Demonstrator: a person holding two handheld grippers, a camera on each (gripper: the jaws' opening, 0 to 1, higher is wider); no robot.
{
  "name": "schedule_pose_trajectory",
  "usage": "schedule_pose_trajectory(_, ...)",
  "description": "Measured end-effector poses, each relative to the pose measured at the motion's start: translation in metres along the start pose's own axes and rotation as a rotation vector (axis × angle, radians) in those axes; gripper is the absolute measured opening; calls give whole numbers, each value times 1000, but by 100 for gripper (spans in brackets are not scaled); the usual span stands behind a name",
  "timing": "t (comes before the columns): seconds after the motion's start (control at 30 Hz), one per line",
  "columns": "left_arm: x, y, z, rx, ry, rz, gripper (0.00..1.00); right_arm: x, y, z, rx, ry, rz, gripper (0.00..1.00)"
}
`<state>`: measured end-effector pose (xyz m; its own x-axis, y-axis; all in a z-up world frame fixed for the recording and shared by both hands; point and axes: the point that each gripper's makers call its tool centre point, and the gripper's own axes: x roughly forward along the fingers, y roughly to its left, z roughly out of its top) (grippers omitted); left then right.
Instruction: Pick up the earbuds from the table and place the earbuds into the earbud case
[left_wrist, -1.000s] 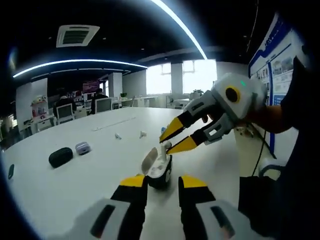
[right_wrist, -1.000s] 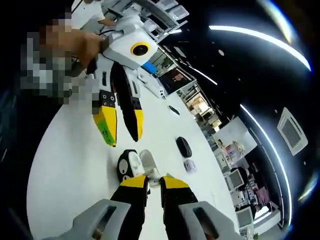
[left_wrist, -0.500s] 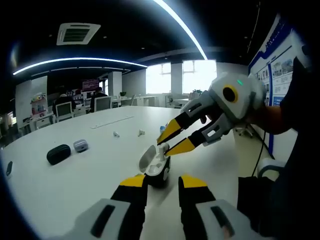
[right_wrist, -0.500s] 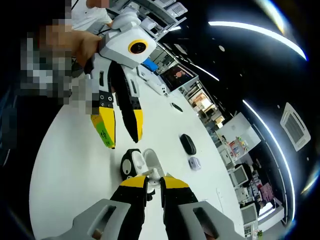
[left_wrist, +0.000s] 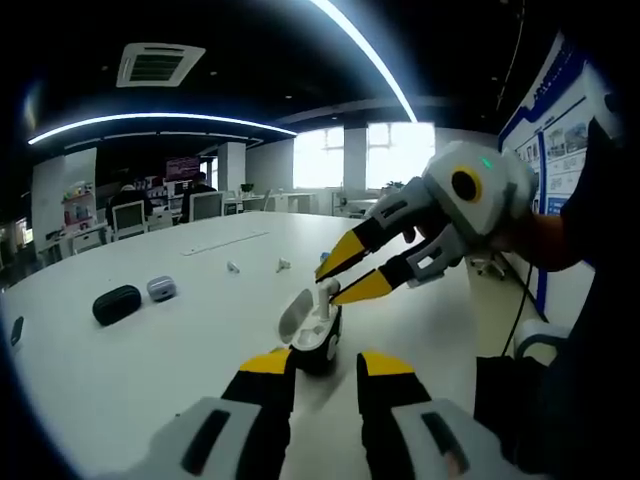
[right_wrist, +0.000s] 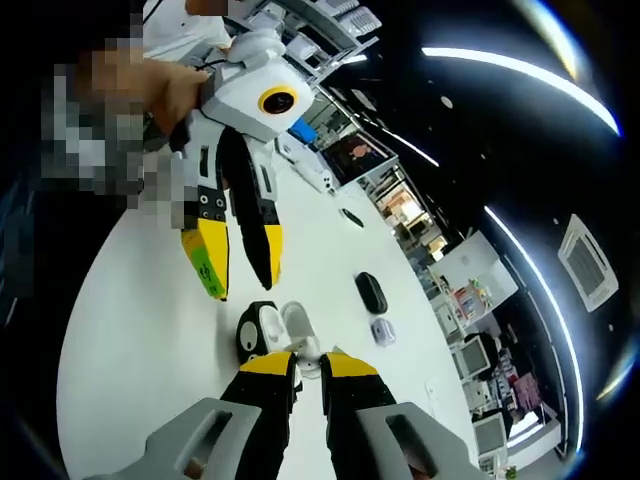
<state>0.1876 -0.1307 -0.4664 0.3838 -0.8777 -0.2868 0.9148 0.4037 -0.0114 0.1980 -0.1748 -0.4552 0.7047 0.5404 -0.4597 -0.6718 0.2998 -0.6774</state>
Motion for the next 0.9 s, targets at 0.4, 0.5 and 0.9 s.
schedule_pose_trajectory(0.4,1,1,1,-2,-3,-4,26,-2,-2,3,-9,-6,-8,10)
schedule_pose_trajectory(0.5,1,1,1,-3,-4,-5,26,-1,-2,3,-13,-6,-5,10)
schedule_pose_trajectory(0.9,0,1,-2,-12,-1,-1,26,5,3,10,-28,-37,19,10)
